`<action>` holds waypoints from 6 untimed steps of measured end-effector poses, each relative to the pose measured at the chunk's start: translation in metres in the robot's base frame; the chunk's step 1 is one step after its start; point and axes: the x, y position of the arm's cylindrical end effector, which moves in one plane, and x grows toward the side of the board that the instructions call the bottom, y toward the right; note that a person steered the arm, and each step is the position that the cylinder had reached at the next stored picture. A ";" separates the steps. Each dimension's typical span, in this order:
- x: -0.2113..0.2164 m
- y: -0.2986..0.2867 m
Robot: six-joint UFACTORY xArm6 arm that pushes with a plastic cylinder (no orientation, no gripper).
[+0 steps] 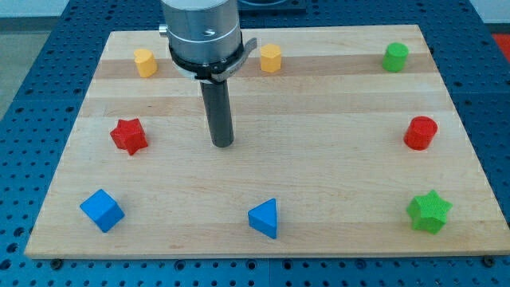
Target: Place your arm at the top of the red star
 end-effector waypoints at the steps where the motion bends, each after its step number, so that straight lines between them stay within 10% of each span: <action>1: 0.000 0.000; 4: -0.126 0.033; 6: -0.137 0.048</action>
